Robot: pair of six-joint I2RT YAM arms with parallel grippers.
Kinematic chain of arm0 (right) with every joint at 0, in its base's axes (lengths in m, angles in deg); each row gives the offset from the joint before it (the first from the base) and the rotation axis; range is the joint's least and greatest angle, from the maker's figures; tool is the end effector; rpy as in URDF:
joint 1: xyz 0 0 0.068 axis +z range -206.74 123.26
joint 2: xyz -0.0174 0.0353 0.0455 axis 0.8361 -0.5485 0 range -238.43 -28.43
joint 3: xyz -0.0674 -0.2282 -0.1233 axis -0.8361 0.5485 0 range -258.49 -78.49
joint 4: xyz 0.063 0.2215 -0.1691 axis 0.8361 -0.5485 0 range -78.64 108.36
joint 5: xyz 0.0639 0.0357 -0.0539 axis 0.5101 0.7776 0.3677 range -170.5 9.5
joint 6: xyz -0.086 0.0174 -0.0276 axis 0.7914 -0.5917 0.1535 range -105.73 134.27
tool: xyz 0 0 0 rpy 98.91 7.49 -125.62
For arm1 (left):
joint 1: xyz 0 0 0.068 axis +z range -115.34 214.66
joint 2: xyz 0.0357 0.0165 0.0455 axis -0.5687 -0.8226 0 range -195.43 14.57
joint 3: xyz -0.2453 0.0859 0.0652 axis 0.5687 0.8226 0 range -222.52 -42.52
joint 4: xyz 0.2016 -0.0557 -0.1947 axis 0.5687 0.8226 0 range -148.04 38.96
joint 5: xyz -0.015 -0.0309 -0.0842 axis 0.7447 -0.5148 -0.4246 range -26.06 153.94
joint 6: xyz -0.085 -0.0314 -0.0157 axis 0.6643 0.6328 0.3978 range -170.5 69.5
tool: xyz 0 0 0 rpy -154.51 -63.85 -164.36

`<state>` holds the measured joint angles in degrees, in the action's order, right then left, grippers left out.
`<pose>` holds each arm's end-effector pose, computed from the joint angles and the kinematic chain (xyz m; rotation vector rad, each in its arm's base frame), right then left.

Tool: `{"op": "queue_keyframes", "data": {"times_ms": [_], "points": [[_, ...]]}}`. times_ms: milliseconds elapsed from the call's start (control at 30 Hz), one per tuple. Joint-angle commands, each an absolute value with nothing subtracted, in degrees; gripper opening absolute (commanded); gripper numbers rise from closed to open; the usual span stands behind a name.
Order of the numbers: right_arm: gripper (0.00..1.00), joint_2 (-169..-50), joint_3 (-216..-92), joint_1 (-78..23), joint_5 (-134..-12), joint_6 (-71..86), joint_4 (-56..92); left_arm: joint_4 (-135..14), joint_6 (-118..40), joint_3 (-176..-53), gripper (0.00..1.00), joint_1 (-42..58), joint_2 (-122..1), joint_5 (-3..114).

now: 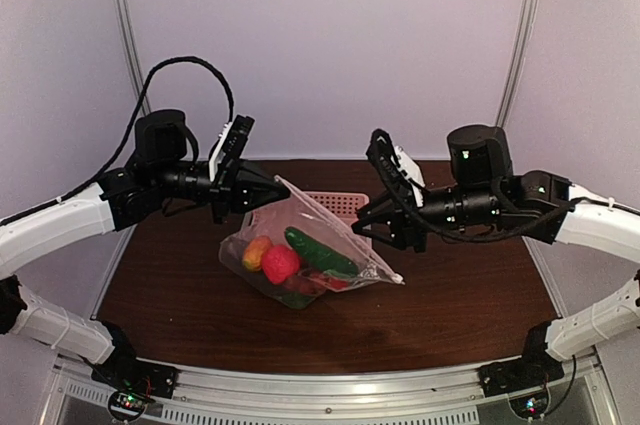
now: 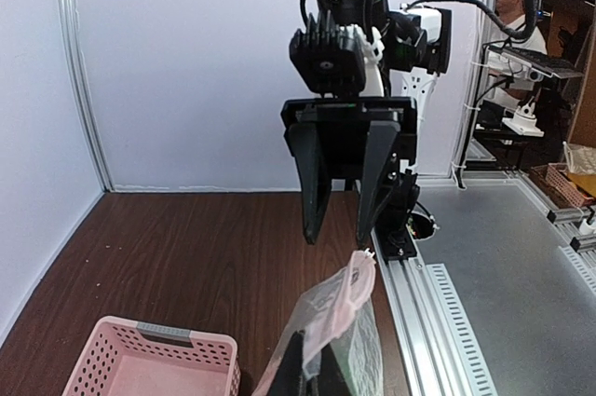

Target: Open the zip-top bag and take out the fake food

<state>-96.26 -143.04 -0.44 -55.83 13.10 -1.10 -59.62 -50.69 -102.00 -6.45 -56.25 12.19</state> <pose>0.1563 0.2965 0.3401 -1.2238 1.6945 1.0579 0.2102 -0.2696 0.3425 1.2639 1.3611 -1.2878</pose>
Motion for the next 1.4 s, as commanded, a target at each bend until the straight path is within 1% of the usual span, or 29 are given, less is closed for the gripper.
{"op": "queue_keyframes", "data": {"times_ms": [0, 400, 500, 567, 633, 667, 700, 967, 1267, 1367], "points": [[0.31, -97.5, -145.2, 0.1, -55.9, 15.5, -2.1, -61.1, -51.4, -103.9, 0.0, -6.8, -56.4, 10.6], [0.3, -100.3, -147.9, 1.7, -59.8, 16.7, -4.5, -61.4, -51.1, -104.4, 0.0, -6.8, -57.1, 11.1], [0.27, -101.4, -148.5, 2.0, -60.1, 16.4, -4.3, -61.5, -51.0, -104.6, 0.0, -6.8, -57.6, 10.8], [0.2, -102.3, -148.9, 2.1, -58.6, 16.0, -4.0, -61.9, -50.7, -104.8, 0.0, -6.8, -58.0, 10.9], [0.07, -102.7, -148.8, 2.1, -56.1, 15.1, -3.1, -62.8, -49.8, -104.8, 0.0, -6.8, -58.4, 11.2], [0.02, -102.6, -148.7, 2.1, -55.4, 14.5, -2.6, -63.6, -48.3, -104.8, 0.0, -6.8, -58.6, 11.4], [0.0, -102.3, -148.4, 2.1, -54.8, 14.3, -2.0, -64.3, -47.3, -104.8, 0.0, -6.8, -58.9, 11.7], [0.0, -97.5, -145.0, 1.2, -51.1, 6.0, 5.0, -68.6, -40.8, -106.9, 0.0, -6.8, -63.8, 14.5], [0.0, -91.7, -139.4, -6.3, -47.8, -6.9, 15.1, -73.4, -33.9, -112.0, 0.01, -8.7, -73.1, 17.0], [0.0, -88.7, -137.1, -8.7, -48.8, -9.9, 17.2, -73.7, -32.1, -114.9, 0.13, -9.5, -76.5, 17.5]]}}
